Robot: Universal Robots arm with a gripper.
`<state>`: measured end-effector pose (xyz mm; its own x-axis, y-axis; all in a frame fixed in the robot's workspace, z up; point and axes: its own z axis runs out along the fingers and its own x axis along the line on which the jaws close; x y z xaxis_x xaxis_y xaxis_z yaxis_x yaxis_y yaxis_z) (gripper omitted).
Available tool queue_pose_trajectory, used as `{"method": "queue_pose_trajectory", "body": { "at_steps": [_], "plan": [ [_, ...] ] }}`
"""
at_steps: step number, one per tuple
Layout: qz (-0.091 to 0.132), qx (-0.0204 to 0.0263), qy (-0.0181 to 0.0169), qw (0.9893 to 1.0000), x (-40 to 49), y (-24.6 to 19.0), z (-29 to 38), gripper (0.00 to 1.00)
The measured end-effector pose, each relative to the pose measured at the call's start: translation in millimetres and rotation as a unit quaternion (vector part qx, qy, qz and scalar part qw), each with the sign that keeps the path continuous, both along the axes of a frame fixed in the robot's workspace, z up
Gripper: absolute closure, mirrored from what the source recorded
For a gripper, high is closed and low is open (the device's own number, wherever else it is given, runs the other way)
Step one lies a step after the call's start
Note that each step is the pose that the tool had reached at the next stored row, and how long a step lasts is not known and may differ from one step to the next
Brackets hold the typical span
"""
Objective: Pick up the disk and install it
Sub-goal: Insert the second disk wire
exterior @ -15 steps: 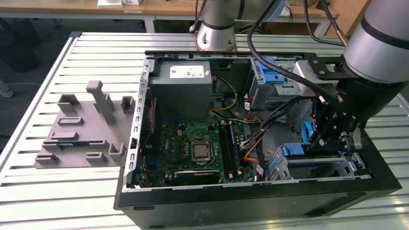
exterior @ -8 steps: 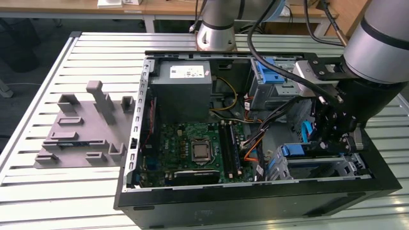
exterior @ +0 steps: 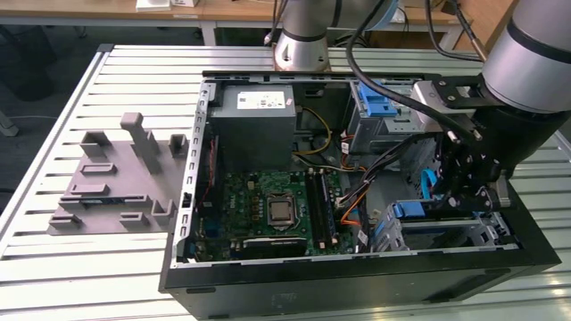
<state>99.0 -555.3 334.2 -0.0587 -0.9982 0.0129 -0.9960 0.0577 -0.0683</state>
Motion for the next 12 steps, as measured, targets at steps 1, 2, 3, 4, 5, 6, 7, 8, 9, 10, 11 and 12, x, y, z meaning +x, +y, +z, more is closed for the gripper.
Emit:
{"method": "queue_pose_trajectory", "body": {
  "at_steps": [1,2,3,4,5,6,7,8,9,10,11,12],
  "plan": [
    [0.0,0.0,0.0,1.0,0.0,0.0,0.9,0.69],
    [0.0,0.0,0.0,1.0,0.0,0.0,1.8,0.69],
    [0.0,-0.0001,0.0,1.0,0.0,0.0,2.7,0.69],
    [0.0,-0.0001,0.0,1.0,0.0,0.0,3.7,0.69],
    [0.0,-0.0001,0.0,1.0,0.0,0.0,4.7,0.69],
    [0.0,0.0,0.0,1.0,0.0,0.0,5.4,0.69],
    [0.0,0.0001,0.0,1.0,0.0,0.0,5.9,0.69],
    [0.0,0.0,0.0,1.0,0.0,0.0,6.5,0.69],
    [0.0,0.0,0.0,1.0,0.0,0.0,7.3,0.69],
    [0.0,-0.0001,0.0,1.0,0.0,0.0,8.4,0.69],
    [0.0,-0.0001,0.0001,1.0,0.0,0.0,9.3,0.69],
    [0.0,0.0,0.0,1.0,0.0,0.0,10.2,0.69]
  ]
}}
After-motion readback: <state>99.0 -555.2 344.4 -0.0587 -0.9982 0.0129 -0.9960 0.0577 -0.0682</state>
